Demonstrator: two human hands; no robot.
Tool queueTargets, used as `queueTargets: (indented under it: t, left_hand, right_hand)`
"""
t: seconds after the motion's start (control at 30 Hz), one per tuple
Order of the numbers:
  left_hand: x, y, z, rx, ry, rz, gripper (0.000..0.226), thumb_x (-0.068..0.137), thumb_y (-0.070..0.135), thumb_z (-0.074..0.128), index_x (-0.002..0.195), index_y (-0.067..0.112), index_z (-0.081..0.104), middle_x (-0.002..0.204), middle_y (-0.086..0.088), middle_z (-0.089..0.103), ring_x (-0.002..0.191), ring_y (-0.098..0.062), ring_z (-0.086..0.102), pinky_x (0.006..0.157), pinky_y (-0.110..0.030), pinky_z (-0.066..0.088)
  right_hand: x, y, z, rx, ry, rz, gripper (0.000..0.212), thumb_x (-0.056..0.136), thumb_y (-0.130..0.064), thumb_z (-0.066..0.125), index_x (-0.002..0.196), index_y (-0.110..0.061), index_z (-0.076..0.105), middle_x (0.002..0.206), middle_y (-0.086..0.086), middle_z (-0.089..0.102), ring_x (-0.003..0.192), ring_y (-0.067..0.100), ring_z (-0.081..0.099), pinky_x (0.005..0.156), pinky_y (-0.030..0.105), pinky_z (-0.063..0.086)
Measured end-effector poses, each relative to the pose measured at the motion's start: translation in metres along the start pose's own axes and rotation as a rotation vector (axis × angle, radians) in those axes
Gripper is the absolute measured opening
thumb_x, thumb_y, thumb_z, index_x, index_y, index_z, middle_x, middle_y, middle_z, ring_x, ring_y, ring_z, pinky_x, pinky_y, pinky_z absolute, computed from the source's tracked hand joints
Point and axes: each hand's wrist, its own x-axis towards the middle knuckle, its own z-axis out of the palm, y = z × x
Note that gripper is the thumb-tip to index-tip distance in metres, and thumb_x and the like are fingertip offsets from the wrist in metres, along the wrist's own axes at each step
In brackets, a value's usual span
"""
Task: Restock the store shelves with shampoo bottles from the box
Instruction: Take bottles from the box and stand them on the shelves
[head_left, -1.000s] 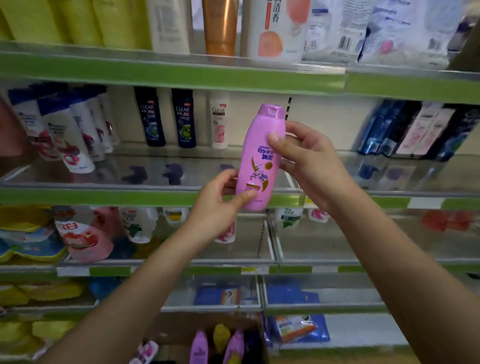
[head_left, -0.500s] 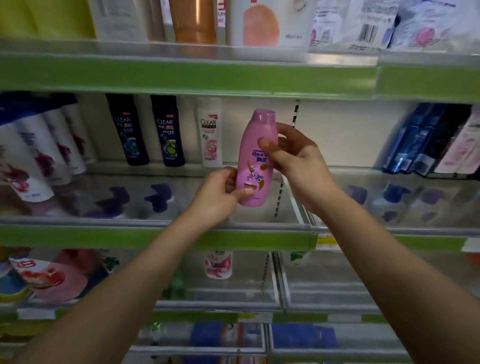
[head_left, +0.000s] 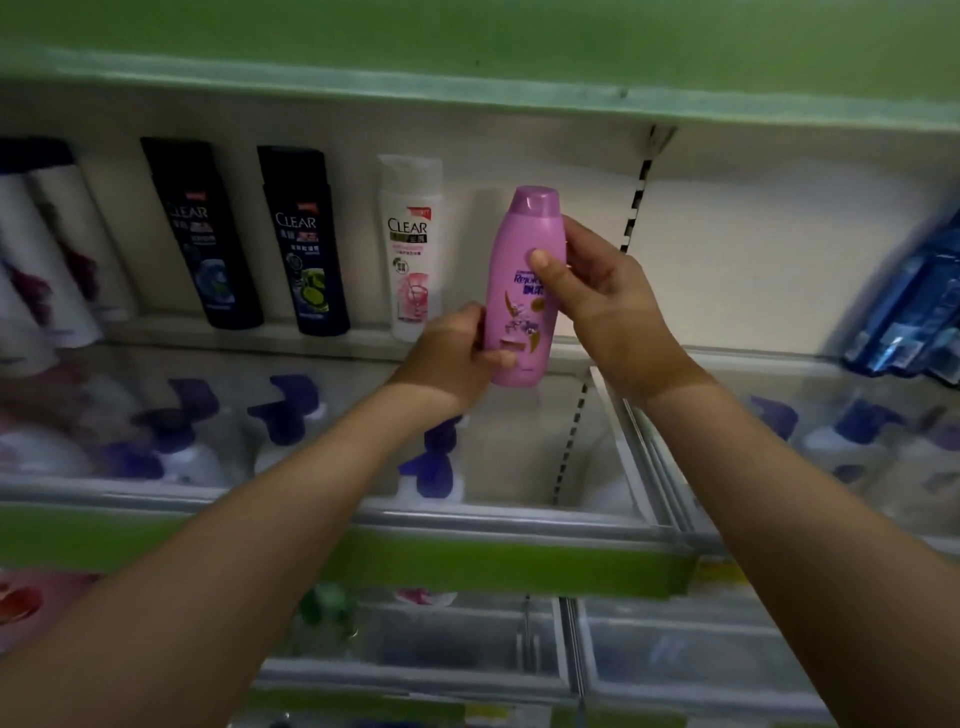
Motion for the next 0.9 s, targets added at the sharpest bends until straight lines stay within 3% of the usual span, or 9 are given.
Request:
queueTargets:
  t: [0.07,0.27,0.4,0.63,0.9]
  left_hand:
    - [0.007,-0.002,0.000,-0.059,-0.017,0.005,0.020,0.088,0.015,0.062,0.106,0.017,0.053,0.106,-0.001,0.064,0.099,-0.018,0.062,0.088,-0.031,0.053]
    - [0.024,0.001,0.000,0.048,-0.001,-0.028,0.026,0.090,0.015,0.060,0.115,0.013,0.053,0.102,0.005,0.058,0.095,-0.012,0.056,0.084,-0.023,0.043]
    - [0.031,0.002,0.001,0.121,0.023,-0.075,0.029,0.091,0.017,0.059,0.119,0.010,0.052,0.109,-0.002,0.061,0.104,-0.019,0.058,0.087,-0.026,0.043]
    - [0.038,0.002,0.005,0.161,0.065,-0.098,0.029,0.093,0.016,0.057,0.120,0.007,0.052,0.117,-0.011,0.062,0.103,-0.022,0.057,0.086,-0.027,0.042]
    - [0.041,0.000,0.010,0.199,0.134,-0.117,0.029,0.093,0.017,0.056,0.121,0.008,0.054,0.118,-0.011,0.062,0.108,-0.025,0.058,0.083,-0.025,0.038]
  right_hand:
    - [0.008,0.005,-0.002,-0.025,-0.002,-0.003,0.036,0.097,-0.014,0.055,0.132,-0.005,0.054,0.112,0.016,0.068,0.097,0.020,0.069,0.080,0.026,0.056]
    - [0.029,0.014,-0.005,-0.136,0.047,0.031,0.036,0.095,-0.023,0.058,0.131,-0.016,0.056,0.110,0.009,0.069,0.096,0.017,0.069,0.082,0.028,0.058]
    - [0.037,0.020,-0.007,-0.185,0.078,0.023,0.038,0.094,-0.027,0.061,0.130,-0.016,0.058,0.111,0.008,0.068,0.097,0.016,0.068,0.083,0.031,0.059]
    - [0.043,0.026,-0.004,-0.230,0.139,-0.018,0.038,0.093,-0.027,0.062,0.129,-0.014,0.060,0.111,0.006,0.066,0.095,0.011,0.063,0.070,0.012,0.052]
    - [0.051,0.030,-0.005,-0.269,0.209,-0.038,0.043,0.089,-0.028,0.068,0.127,-0.011,0.061,0.117,0.006,0.062,0.100,0.014,0.064,0.081,0.022,0.057]
